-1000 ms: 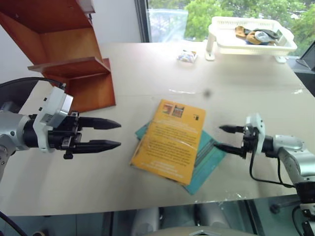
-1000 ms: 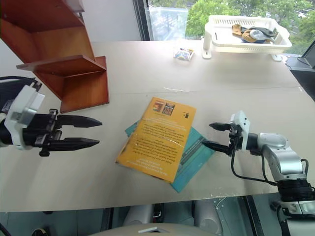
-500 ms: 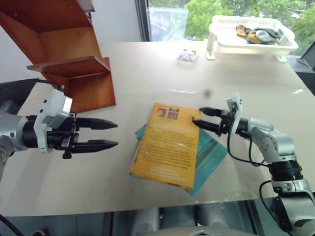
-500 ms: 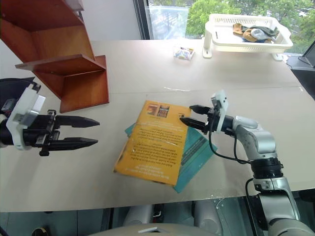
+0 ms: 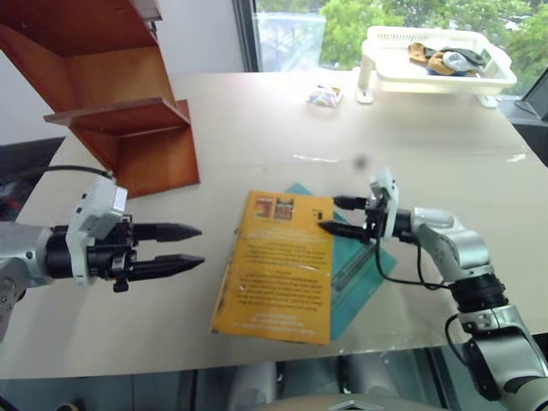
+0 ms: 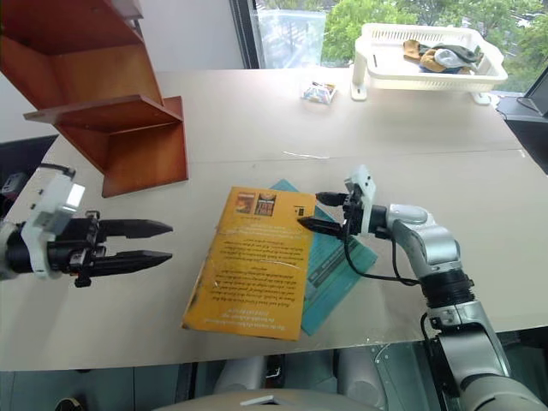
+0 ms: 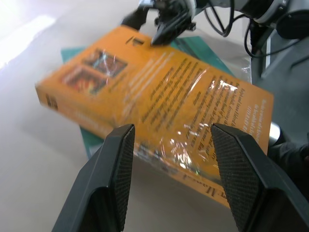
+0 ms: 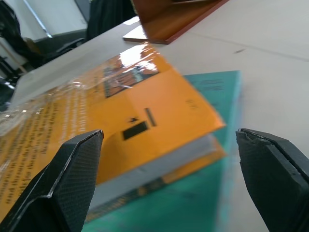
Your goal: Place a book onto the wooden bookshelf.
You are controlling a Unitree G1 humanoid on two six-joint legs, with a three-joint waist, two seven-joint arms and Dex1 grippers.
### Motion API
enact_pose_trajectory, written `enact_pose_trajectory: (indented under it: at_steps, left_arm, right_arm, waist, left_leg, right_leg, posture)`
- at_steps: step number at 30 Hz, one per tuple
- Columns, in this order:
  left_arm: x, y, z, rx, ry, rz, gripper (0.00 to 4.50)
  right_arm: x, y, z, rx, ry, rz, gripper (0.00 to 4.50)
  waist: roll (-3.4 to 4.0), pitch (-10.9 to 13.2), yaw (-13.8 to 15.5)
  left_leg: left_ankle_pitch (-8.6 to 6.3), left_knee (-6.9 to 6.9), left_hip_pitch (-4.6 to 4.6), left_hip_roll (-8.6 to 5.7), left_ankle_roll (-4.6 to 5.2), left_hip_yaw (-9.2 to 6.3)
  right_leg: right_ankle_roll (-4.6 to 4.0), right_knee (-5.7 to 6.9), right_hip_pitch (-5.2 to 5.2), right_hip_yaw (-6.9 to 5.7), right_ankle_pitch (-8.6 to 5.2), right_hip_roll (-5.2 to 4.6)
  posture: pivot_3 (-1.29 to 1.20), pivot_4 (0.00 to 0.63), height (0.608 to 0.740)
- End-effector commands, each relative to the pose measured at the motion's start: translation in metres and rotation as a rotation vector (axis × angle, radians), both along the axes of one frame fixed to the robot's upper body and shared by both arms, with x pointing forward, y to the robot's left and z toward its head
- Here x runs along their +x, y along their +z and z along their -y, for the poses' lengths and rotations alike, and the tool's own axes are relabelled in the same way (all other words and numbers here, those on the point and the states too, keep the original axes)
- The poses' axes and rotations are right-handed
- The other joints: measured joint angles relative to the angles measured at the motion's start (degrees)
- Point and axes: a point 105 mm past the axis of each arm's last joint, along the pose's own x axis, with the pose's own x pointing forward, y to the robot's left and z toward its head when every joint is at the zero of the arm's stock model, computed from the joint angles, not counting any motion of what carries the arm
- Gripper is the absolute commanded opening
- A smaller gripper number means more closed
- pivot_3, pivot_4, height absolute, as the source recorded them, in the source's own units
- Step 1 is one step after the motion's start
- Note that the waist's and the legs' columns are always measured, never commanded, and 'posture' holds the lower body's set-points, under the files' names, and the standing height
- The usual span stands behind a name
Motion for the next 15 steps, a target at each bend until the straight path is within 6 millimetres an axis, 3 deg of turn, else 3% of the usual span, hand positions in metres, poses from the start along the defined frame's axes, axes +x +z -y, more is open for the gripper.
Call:
enact_pose_trajectory:
  at_steps: [1, 7, 12, 15]
  left_arm:
    - [0.009, -0.003, -0.008, -0.053, 0.091, -0.038, 2.65]
    - [0.014, -0.004, -0.005, -0.261, 0.102, -0.15, 2.65]
    - [0.013, -0.032, -0.007, -0.35, 0.107, -0.349, 2.65]
    - [0.016, -0.051, -0.006, -0.363, 0.111, -0.433, 2.65]
  right_arm:
    - [-0.004, 0.033, 0.021, 0.007, -0.012, 0.137, 4.5]
    - [-0.045, 0.065, 0.04, 0.015, 0.094, 0.221, 4.5]
    - [-0.091, 0.074, 0.057, -0.056, 0.209, 0.222, 4.5]
    - [-0.105, 0.077, 0.065, -0.104, 0.21, 0.207, 4.5]
  waist:
    - [0.01, 0.0, 0.0]
    - [-0.01, 0.0, 0.0]
    - [-0.01, 0.0, 0.0]
    - [-0.05, 0.0, -0.1]
  left_leg:
    - [0.0, 0.0, 0.0, 0.0, 0.0, -0.01]
    - [-0.03, -0.02, -0.01, 0.02, 0.04, 0.0]
    - [-0.14, -0.02, 0.01, 0.01, 0.23, -0.01]
    - [-0.14, 0.0, 0.04, 0.02, 0.24, -0.02]
  right_leg:
    - [0.0, 0.0, 0.0, 0.0, 0.0, 0.0]
    - [0.0, -0.01, 0.0, 0.01, 0.0, -0.02]
    - [0.0, -0.02, 0.02, 0.01, 0.0, -0.02]
    - [0.0, -0.01, 0.04, 0.0, 0.0, -0.02]
  posture:
    - [0.0, 0.15, 0.74]
    - [0.0, 0.15, 0.74]
    - [0.0, 0.15, 0.74]
    - [0.0, 0.15, 0.74]
